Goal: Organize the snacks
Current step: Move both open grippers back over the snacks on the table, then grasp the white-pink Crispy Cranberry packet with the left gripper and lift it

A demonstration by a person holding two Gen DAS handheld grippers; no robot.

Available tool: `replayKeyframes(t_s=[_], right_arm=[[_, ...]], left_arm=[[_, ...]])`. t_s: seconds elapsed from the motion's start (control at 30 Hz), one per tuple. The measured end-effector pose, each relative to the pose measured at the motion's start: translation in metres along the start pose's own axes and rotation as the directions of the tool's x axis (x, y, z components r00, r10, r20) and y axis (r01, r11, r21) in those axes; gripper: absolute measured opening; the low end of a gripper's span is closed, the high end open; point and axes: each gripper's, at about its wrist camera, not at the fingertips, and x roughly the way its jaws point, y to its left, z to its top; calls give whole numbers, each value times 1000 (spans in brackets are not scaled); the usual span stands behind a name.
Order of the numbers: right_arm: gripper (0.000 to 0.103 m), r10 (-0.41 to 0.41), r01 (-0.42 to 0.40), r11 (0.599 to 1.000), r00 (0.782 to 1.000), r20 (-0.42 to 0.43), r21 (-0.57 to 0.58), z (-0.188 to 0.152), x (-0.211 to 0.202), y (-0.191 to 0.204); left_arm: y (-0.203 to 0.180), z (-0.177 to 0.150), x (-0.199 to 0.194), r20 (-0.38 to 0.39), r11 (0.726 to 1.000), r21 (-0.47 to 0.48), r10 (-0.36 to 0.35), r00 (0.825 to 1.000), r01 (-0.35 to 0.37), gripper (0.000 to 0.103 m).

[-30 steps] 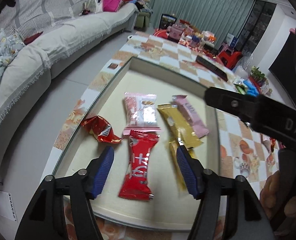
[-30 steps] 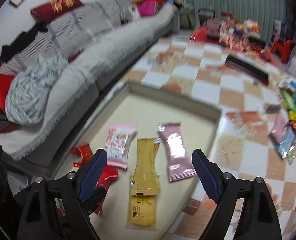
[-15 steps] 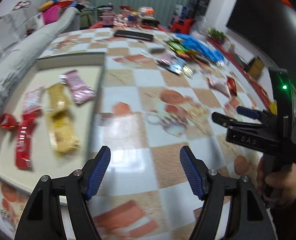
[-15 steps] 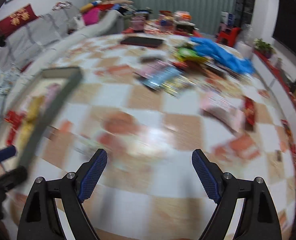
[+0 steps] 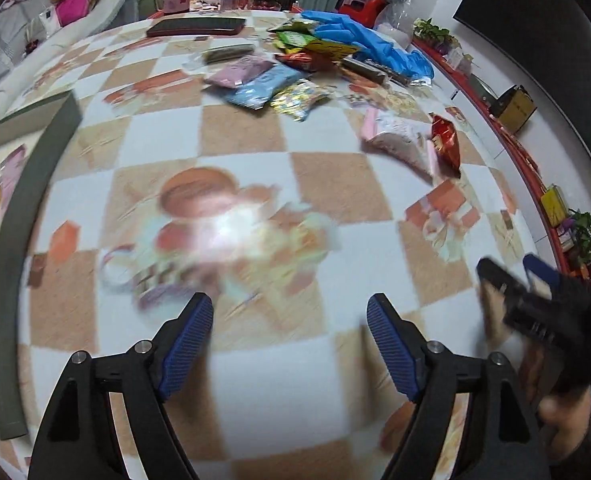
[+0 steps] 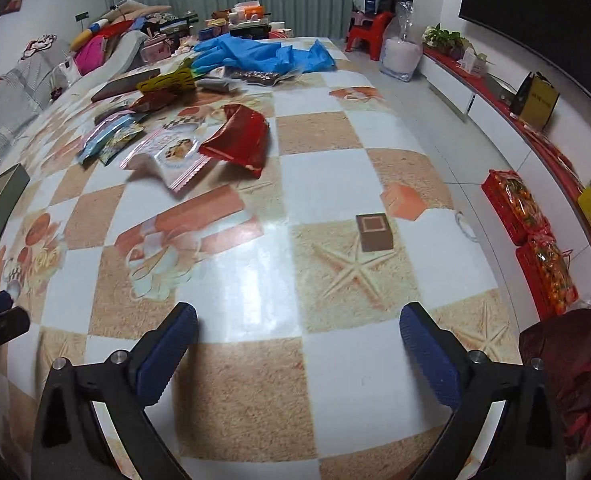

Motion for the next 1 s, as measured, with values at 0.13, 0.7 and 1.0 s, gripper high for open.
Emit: replayKeyframes(t_s=[0.13, 0.7, 1.0], right_arm=[[103, -2, 2, 1000, 1000, 4, -7, -2, -1, 4], [103, 150, -157, 983, 986, 77, 100, -1, -7, -19], [103, 154, -162, 981, 985, 80, 104, -1, -7, -19]], left_arm=[[-36, 32, 22, -24, 1000, -9, 30, 999, -30, 90], [-94, 105, 82, -39, 978, 174, 126, 991, -118, 103], [-99, 122, 93, -23, 962, 261, 86, 996, -77, 103]])
